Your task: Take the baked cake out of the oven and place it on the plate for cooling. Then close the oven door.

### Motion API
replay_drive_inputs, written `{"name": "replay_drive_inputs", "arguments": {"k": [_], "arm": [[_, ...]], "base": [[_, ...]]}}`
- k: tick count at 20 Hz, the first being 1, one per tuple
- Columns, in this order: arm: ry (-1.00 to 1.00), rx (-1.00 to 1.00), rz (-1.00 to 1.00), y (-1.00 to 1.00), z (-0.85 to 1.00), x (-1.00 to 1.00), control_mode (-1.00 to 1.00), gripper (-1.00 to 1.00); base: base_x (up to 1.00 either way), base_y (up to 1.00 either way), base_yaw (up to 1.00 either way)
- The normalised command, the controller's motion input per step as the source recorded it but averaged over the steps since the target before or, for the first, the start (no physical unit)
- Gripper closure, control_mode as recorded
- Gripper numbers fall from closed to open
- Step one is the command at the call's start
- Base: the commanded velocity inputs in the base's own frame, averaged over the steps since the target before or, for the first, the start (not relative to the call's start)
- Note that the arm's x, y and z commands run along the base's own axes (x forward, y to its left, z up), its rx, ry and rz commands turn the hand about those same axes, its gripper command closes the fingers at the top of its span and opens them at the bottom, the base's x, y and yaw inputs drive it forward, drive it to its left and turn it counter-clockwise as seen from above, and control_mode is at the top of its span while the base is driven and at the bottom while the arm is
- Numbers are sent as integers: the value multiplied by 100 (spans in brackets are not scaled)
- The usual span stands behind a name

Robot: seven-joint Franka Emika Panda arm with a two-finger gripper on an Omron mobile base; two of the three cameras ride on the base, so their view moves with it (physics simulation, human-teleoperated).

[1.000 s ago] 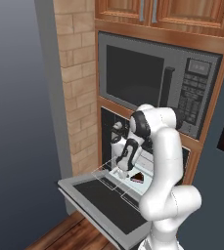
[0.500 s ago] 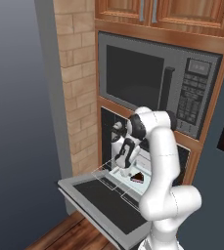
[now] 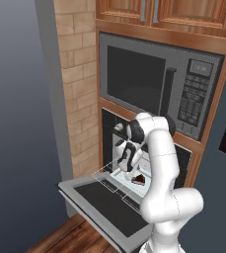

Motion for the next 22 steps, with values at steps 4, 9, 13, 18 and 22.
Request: {"name": "replay_drive_inputs", "arguments": {"k": [4, 9, 13, 18, 22], "arm": [[2, 0, 3, -11, -31, 18, -100, -100], [4, 0, 2, -6, -23, 3, -100, -100], [6, 0, 0, -5, -24, 0, -100, -100], [5, 0, 0, -11, -19, 1, -100, -100], [6, 0, 2, -10, -19, 18, -100, -100]], "base": [[0, 0, 0], [0, 0, 0], [0, 0, 0], [0, 0, 0], [0, 0, 0]]}}
